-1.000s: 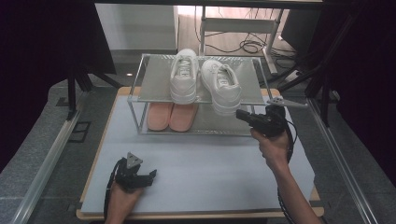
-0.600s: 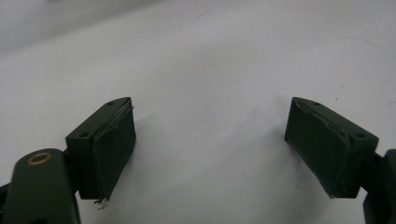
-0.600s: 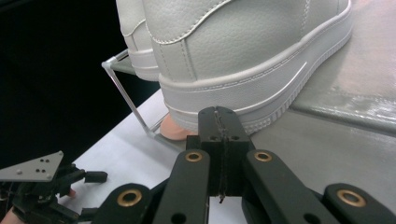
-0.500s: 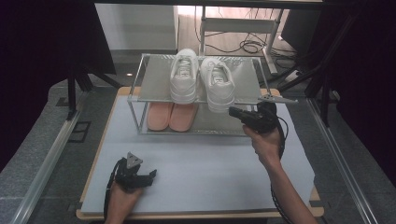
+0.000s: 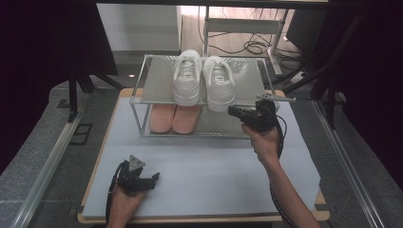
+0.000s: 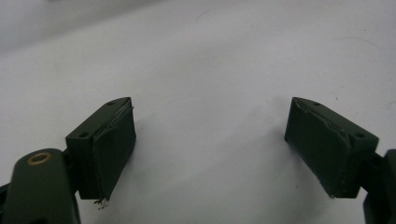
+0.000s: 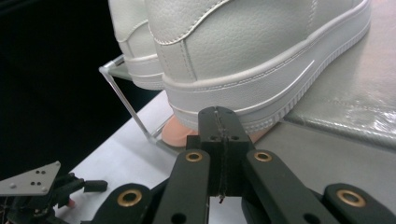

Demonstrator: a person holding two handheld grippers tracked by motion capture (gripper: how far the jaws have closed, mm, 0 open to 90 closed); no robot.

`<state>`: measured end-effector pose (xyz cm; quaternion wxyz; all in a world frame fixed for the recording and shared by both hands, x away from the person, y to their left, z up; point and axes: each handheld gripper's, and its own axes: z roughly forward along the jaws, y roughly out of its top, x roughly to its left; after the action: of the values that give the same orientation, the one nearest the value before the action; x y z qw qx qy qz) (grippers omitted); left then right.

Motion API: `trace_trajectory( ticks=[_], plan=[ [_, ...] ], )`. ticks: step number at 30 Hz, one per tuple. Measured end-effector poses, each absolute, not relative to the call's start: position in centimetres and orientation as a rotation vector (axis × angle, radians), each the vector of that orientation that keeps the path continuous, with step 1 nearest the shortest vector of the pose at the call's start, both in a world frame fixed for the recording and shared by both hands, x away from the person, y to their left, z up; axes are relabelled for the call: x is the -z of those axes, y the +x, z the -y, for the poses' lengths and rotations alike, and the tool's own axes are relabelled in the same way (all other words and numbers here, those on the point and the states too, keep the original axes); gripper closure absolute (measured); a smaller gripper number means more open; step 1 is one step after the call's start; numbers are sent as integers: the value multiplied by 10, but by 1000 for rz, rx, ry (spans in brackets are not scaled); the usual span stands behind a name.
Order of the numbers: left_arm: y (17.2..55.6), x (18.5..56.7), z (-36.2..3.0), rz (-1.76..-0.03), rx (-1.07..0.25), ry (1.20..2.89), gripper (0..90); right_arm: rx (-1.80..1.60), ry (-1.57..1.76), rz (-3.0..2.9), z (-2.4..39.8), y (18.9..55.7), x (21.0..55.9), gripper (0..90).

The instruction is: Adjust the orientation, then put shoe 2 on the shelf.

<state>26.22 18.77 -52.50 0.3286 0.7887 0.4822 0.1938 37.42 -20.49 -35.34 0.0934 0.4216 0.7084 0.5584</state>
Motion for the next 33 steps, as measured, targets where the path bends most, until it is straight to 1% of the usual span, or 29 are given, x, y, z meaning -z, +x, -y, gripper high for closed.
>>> trace_trajectory(
  ticks=[11, 23, 33],
  plan=[
    [262, 525, -188, -1261, -503, 2069, 163, -1660, 1255, -2086, 193, 383, 355, 898],
    [262, 525, -188, -1262, -502, 2069, 163, -1681, 1256, -2083, 191, 387, 354, 899],
    [262, 525, -188, -1261, -503, 2070, 163, -1679, 1242, -2113, 177, 391, 355, 899]
  ],
)
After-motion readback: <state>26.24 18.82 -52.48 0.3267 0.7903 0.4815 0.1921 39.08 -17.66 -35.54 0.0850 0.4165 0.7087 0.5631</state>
